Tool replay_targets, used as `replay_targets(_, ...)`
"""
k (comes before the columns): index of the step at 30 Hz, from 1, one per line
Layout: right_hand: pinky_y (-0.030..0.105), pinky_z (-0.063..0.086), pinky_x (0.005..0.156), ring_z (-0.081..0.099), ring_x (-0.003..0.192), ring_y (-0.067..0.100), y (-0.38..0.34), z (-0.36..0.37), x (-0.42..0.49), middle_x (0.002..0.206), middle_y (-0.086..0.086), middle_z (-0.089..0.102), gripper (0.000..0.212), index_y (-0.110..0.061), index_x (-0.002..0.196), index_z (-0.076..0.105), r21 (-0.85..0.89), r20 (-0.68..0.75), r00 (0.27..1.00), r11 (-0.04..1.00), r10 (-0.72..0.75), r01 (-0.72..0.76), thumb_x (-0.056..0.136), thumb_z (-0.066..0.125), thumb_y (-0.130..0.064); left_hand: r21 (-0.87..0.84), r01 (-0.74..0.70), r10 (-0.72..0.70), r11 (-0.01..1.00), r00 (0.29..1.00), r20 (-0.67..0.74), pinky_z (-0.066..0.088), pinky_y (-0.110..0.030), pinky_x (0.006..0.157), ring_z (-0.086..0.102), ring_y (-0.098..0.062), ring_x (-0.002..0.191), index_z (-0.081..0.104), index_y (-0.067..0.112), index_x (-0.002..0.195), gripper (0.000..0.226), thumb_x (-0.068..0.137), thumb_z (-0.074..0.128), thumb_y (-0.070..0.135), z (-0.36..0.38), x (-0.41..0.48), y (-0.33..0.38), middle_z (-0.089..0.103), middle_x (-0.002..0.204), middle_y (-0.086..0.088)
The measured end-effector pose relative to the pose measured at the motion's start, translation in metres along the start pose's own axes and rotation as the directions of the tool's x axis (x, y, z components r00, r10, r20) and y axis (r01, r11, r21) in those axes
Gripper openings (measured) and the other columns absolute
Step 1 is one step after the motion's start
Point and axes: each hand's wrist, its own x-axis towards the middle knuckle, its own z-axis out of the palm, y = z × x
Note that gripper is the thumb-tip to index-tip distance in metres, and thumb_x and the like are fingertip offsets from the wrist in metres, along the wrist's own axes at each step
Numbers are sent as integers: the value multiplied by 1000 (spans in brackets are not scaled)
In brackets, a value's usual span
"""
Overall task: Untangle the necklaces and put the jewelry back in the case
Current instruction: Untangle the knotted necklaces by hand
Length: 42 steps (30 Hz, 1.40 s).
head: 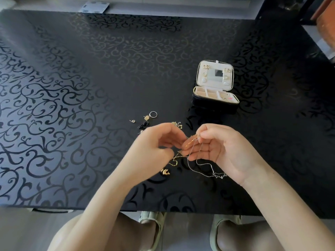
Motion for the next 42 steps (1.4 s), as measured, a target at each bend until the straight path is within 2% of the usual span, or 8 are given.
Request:
replay_targets(8, 27, 53, 53, 68, 68, 30, -5, -5, 0, 74, 19, 68, 23, -6, 64, 48, 94, -26, 999, 995, 25, -23, 84, 36, -4, -235, 236, -185, 943, 958, 221, 51, -24, 75, 66, -16, 76, 62, 7, 91, 19, 73, 59, 1, -1, 1, -4, 72, 78, -7)
replay_targets(15, 25, 43, 46, 57, 52, 22, -7, -4, 3, 60, 13, 62, 22, -6, 62, 48, 176, -94, 993, 983, 70, -52, 80, 35, -2, -214, 243, -207, 946, 962, 179, 45, -19, 64, 53, -11, 64, 68, 13, 75, 19, 88, 58, 3, -1, 2, -7, 62, 64, -2)
replay_targets(22, 20, 34, 44, 43, 48, 15, -1, 6, 4, 53, 8, 56, 24, -6, 83, 60, -261, -145, 989, 965, -7, -32, 78, 42, 9, -264, 224, -204, 938, 974, 101, 37, -20, 63, 45, -5, 57, 69, 17, 72, 19, 87, 59, 10, -6, 0, -3, 57, 60, 7)
replay_targets(25, 20, 36, 48, 45, 51, 12, 2, 10, 2, 56, 6, 61, 40, -20, 91, 71, -383, -97, 994, 924, -45, 4, 78, 45, 7, -216, 168, -156, 962, 985, 73, 37, -26, 67, 46, -9, 61, 69, 20, 71, 16, 85, 62, 17, -8, -2, -1, 58, 65, -10)
replay_targets(30, 18, 38, 50, 48, 53, 10, 2, 11, 2, 60, 5, 64, 17, -7, 76, 73, -350, -45, 999, 937, -4, -12, 77, 57, -12, -23, 33, -33, 999, 999, -1, 37, -24, 57, 44, -10, 55, 67, 18, 74, 12, 85, 64, 19, -7, -2, -6, 55, 56, 6)
replay_targets(35, 16, 34, 47, 43, 51, 11, 2, 13, 3, 55, 5, 58, 22, -5, 67, 67, -348, -52, 998, 936, 47, -62, 86, 57, -11, 181, -56, 69, 982, 996, -65, 35, -18, 51, 43, -10, 51, 63, 23, 71, 15, 85, 63, 18, -6, -1, -8, 57, 58, 1)
replay_targets(39, 19, 34, 51, 42, 54, 11, 1, 15, 3, 55, 3, 56, 21, -9, 66, 67, -377, -47, 999, 926, 16, -32, 85, 58, -8, 122, -37, 38, 992, 999, -12, 38, -20, 55, 45, -10, 55, 64, 20, 74, 15, 88, 61, 17, -7, -1, -9, 58, 61, 2)
replay_targets(42, 22, 32, 54, 41, 56, 12, 2, 14, 2, 55, 0, 55, 26, -16, 62, 68, -385, -26, 1000, 923, 10, -19, 86, 58, -11, -15, 19, -18, 1000, 996, 87, 43, -39, 64, 49, -21, 63, 66, 21, 78, 16, 88, 56, 28, -10, 0, -12, 64, 71, -7)
